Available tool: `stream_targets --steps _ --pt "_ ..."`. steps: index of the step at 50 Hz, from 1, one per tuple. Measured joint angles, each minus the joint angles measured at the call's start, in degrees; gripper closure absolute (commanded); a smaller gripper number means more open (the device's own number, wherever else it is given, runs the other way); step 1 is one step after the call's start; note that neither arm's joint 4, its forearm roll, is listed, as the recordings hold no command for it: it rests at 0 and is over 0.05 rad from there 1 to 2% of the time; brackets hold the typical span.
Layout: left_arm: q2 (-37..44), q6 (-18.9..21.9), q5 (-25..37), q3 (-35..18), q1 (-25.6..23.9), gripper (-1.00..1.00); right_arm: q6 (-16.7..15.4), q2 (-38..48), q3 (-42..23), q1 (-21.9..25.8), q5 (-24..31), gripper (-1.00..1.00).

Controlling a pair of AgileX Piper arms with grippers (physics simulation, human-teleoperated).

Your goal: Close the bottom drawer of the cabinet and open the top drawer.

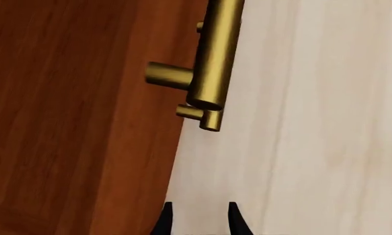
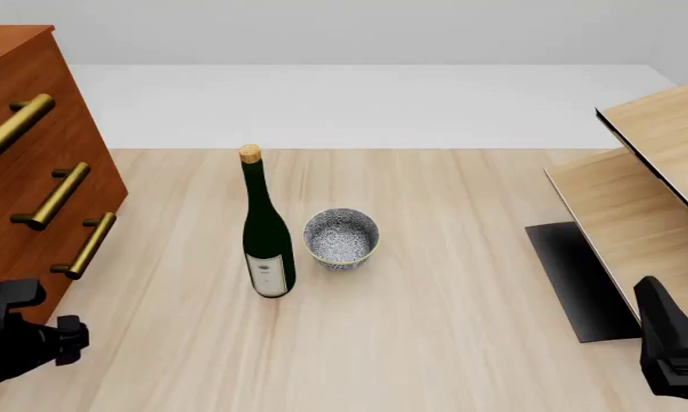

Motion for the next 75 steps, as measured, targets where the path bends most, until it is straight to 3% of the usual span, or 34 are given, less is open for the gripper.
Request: stream_targets --steps 18,48,65,75 --pt "-0.4 -3.0 2.8 -1.8 -4.2 -1.00 0.0 0.0 0.0 -0.1 0.0 -1.00" --pt "-1.5 -8.5 8.9 -9.1 -15.7 -1.00 0.2 0.3 -0.1 -0.1 -0.2 -1.00" --pt "-4.0 -5.2 10.8 -12.9 -22.6 -1.00 0.4 0.9 0.0 -0.3 -0.8 -1.00" --pt "-7.7 2.4 11.9 -14.6 -24.4 -1.00 0.5 1.2 0.0 -0.3 -1.0 -1.00"
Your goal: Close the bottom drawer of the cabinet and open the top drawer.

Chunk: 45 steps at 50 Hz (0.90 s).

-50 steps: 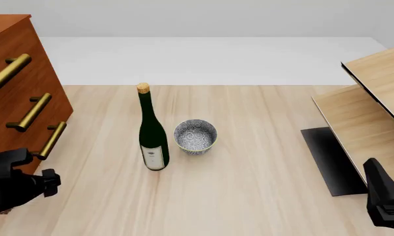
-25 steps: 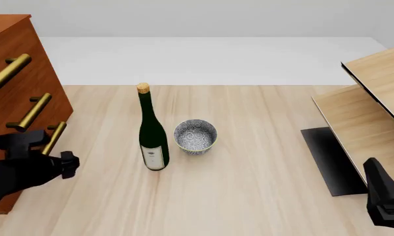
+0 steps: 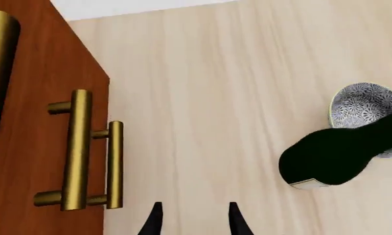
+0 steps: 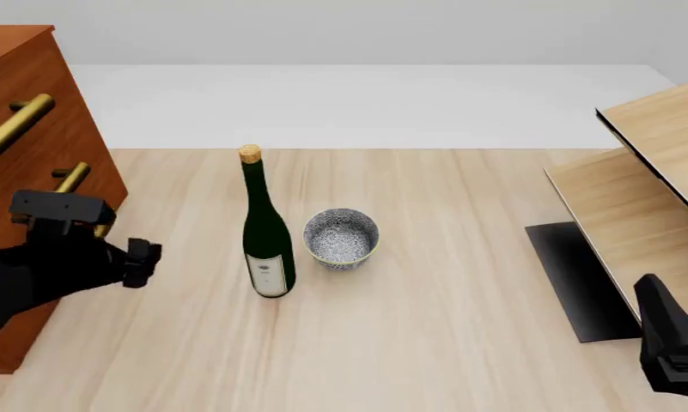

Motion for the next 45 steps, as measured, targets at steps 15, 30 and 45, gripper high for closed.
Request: stream_targets --steps 15,30,45 --pt "-8.6 20.9 -2.4 2.7 1.7 -1.00 0.0 -0.2 -0.1 0.0 0.2 -1.00" --pt "-10.9 34.8 -7.2 4.4 0.7 -1.00 0.0 -0.2 0.0 0.0 0.2 -1.00" --pt "-14.7 49.0 -12.7 8.6 3.8 -1.00 0.0 -0.1 -0.1 0.0 0.1 -1.00"
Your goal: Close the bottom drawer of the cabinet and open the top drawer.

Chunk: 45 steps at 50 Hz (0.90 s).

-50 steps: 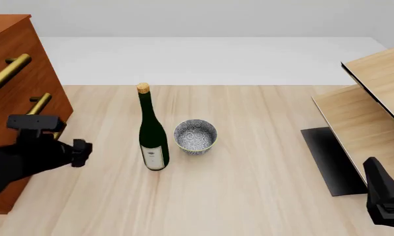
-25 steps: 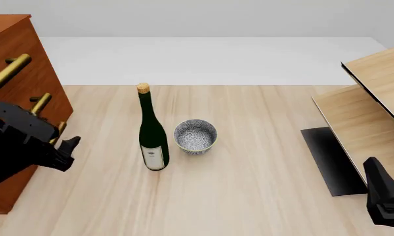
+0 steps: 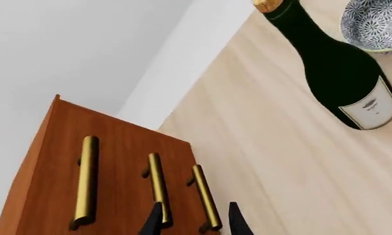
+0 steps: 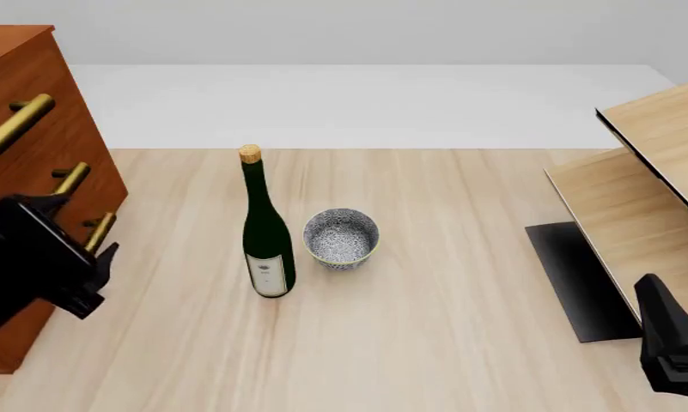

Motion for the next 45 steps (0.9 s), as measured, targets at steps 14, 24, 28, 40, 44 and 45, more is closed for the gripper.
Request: stream_targets --steps 14,24,28,40,44,45 --pt "-1.1 6.9 2.9 -1.9 2.3 -1.00 0.0 0.0 0.0 0.0 0.1 -1.00" --pt "-3.4 11.9 5.2 -3.7 5.4 -1.00 0.0 -0.2 0.0 0.0 0.2 -1.00" --pt "-4.2 13.4 6.1 -4.9 6.7 -1.00 -0.1 -0.3 0.0 0.1 0.3 -1.00" --pt "-5.3 17.4 6.2 -7.0 9.5 -1.00 -0.1 -0.3 0.0 0.0 0.2 -1.00" --pt "-5.2 18.6 5.5 -7.4 10.3 -1.00 -0.1 -0.2 0.0 0.0 0.2 -1.00" --pt "-5.1 18.9 5.3 -7.5 10.5 -1.00 -0.1 -0.2 0.0 0.0 0.1 -1.00"
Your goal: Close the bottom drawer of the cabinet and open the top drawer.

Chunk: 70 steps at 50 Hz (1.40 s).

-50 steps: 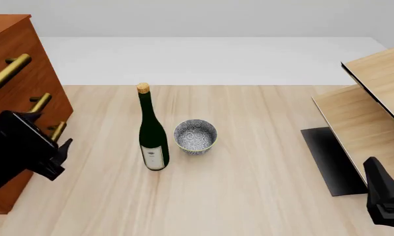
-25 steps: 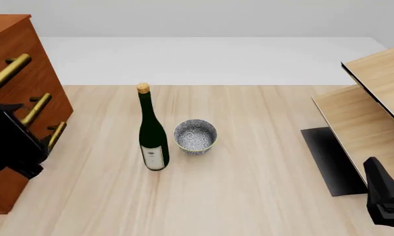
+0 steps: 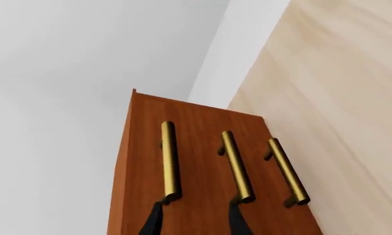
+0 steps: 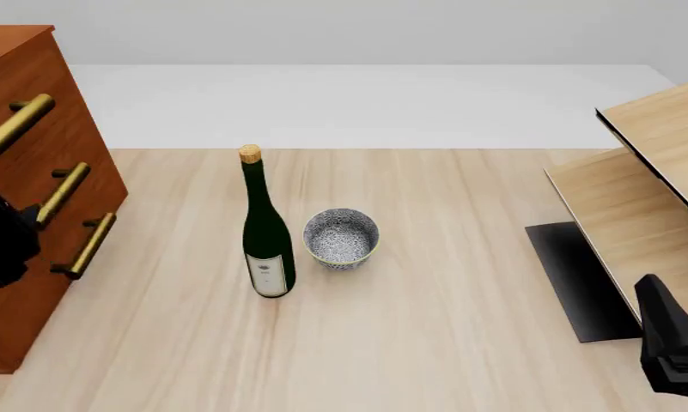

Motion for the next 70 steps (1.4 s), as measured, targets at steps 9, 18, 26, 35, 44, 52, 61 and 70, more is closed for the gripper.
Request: stream_targets --steps 9,18,26,35,44,52,61,70 --pt "1.3 3.0 -2.9 -0.6 1.6 -1.00 0.0 0.1 0.0 0.0 -0.1 -1.00" --pt "3.8 5.9 -6.8 -0.5 3.1 -1.00 0.1 0.4 0.0 -0.1 -0.3 -1.00" --pt "5.7 8.3 -9.6 -0.4 4.0 -1.00 0.1 0.6 0.1 -0.1 -0.5 -1.00" --pt "7.8 10.3 -12.6 -0.1 4.6 -1.00 0.1 0.9 0.1 -0.2 -0.8 -1.00" --pt "9.7 11.6 -14.9 -0.2 5.1 -1.00 0.1 1.1 0.2 -0.3 -1.1 -1.00" --pt "11.4 12.5 -16.4 -0.6 5.5 -1.00 0.1 1.4 0.2 -0.4 -1.4 -1.00" --pt "13.7 13.0 -17.8 -1.9 6.2 -1.00 0.0 1.6 0.2 -0.4 -1.6 -1.00" --pt "15.4 13.5 -18.7 -3.1 7.0 -1.00 -0.1 1.7 0.2 -0.5 -1.8 -1.00"
